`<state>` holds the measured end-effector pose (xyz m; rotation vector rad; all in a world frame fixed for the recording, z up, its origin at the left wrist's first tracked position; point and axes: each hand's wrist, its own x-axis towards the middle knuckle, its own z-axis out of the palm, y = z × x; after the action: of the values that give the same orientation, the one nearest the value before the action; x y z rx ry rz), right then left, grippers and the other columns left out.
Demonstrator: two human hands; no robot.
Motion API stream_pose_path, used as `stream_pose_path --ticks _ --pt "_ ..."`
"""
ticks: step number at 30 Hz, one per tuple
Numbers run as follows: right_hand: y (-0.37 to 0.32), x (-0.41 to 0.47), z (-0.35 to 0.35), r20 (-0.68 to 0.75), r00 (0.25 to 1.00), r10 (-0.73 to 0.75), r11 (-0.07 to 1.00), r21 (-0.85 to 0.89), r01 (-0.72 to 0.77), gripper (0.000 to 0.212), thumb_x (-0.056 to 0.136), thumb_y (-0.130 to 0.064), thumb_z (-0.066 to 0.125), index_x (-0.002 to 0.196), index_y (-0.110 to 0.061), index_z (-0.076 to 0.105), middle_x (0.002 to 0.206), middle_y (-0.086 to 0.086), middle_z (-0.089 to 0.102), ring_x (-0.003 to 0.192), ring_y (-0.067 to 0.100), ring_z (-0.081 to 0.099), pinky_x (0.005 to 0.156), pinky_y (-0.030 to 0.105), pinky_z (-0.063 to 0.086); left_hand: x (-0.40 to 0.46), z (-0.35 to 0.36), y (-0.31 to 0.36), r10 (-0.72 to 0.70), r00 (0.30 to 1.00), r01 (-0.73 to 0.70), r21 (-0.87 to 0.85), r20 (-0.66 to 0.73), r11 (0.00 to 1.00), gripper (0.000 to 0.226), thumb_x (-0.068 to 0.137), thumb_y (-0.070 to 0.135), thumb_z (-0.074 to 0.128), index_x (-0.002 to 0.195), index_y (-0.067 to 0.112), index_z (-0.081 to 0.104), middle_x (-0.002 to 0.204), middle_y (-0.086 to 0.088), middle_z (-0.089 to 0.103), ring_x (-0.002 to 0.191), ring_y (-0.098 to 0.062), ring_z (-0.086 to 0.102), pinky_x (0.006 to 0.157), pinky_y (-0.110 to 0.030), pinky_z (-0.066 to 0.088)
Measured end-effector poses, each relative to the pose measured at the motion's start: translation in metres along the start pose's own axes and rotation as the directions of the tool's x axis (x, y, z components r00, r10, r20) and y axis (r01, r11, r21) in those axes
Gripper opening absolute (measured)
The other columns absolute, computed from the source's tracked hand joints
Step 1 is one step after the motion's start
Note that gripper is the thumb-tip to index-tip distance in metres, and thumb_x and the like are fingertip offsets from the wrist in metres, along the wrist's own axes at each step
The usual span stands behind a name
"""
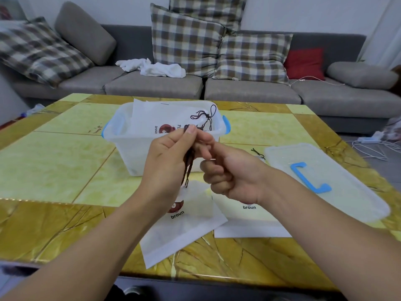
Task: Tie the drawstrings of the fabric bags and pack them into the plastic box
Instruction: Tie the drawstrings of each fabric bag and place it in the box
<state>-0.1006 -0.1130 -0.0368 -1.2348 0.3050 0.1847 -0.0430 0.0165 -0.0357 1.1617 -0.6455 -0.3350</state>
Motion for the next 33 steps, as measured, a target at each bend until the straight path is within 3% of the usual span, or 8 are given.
stream_pose_path --ticks 3,6,10,15,18,23,29,33 --pt "0.004 0.005 0.0 -0.091 0.996 -0.021 0.983 0.181 0.037 0.044 0.102 -0.027 0.052 0.059 -0.025 0.059 0.06 -0.006 0.029 0.057 0.009 0.011 0.044 0.016 0.009 0.0 0.002 -0.001 -0.01 1.0 0.011 -0.046 0.019 0.999 0.044 0.106 0.02 0.04 0.077 0.009 0.072 0.072 -0.013 0.066 0.083 -0.025 0.066 0.088 -0.024 0.054" --pt "0.004 0.009 -0.004 -0.214 0.972 -0.096 0.94 0.302 0.159 0.023 0.1 -0.024 0.057 0.078 -0.019 0.065 0.071 -0.003 0.054 0.06 0.01 0.044 0.054 0.018 0.033 0.005 0.0 0.0 -0.07 0.996 0.061 -0.131 -0.059 0.989 0.057 0.107 0.029 0.037 0.061 0.015 0.066 0.077 -0.01 0.069 0.092 -0.022 0.071 0.096 -0.032 0.053" --pt "-0.01 0.005 -0.023 -0.261 0.939 -0.224 0.777 0.534 0.334 0.031 0.104 -0.023 0.049 0.076 -0.013 0.055 0.076 0.004 0.063 0.084 0.023 0.07 0.087 0.046 0.058 0.02 -0.015 0.005 -0.26 0.946 0.156 -0.432 -0.194 0.888 0.051 0.108 0.029 0.039 0.059 0.016 0.039 0.055 0.0 0.032 0.055 -0.017 0.056 0.084 -0.032 0.055" --pt "-0.024 -0.005 -0.041 -0.283 0.919 -0.273 0.735 0.555 0.389 0.03 0.105 -0.023 0.045 0.078 -0.012 0.051 0.054 -0.005 0.026 0.044 0.009 0.031 0.045 0.019 0.041 0.027 -0.039 0.009 -0.371 0.904 0.197 -0.563 -0.213 0.803 0.05 0.109 0.034 0.037 0.062 0.017 0.041 0.053 0.005 0.025 0.042 -0.011 0.024 0.043 -0.019 0.037" --pt "-0.025 -0.008 -0.052 -0.348 0.912 -0.217 0.867 0.362 0.344 0.026 0.104 -0.023 0.048 0.08 -0.013 0.05 0.056 -0.007 0.019 0.043 0.008 0.018 0.041 0.018 0.019 0.03 -0.048 0.007 -0.352 0.887 0.21 -0.417 -0.3 0.885 0.044 0.108 0.037 0.036 0.069 0.018 0.042 0.051 0.007 0.015 0.04 -0.01 0.016 0.04 -0.019 0.023" --pt "-0.019 -0.004 -0.051 -0.386 0.879 -0.28 0.959 -0.148 0.24 0.026 0.104 -0.022 0.051 0.082 -0.01 0.057 0.054 -0.008 0.023 0.047 0.01 0.017 0.039 0.019 0.018 0.028 -0.047 0.006 -0.264 0.872 0.236 -0.119 -0.412 0.965 0.029 0.108 0.026 0.04 0.085 0.014 0.055 0.049 0.009 0.021 0.042 -0.009 0.017 0.04 -0.02 0.021" --pt "-0.009 -0.012 -0.047 -0.037 0.946 -0.322 0.512 -0.847 0.141 0.025 0.08 -0.044 0.08 0.097 -0.026 0.073 0.062 -0.003 0.043 0.054 0.01 0.037 0.051 0.021 0.032 0.035 -0.069 -0.001 -0.21 0.85 0.375 0.275 -0.484 0.885 0.02 0.103 0.021 0.044 0.115 0.012 0.058 0.063 0.003 0.04 0.05 -0.014 0.034 0.048 -0.027 0.033" --pt "0.0 -0.01 -0.046 0.014 0.978 -0.207 0.23 -0.971 0.063 0.024 0.079 -0.049 0.079 0.076 -0.027 0.073 0.077 0.0 0.061 0.061 0.006 0.05 0.06 0.021 0.039 0.02 -0.065 -0.003 -0.128 0.971 0.239 0.784 -0.203 0.574 0.037 0.096 0.04 0.059 0.119 0.027 0.035 0.07 0.005 0.046 0.06 -0.014 0.046 0.055 -0.031 0.035"
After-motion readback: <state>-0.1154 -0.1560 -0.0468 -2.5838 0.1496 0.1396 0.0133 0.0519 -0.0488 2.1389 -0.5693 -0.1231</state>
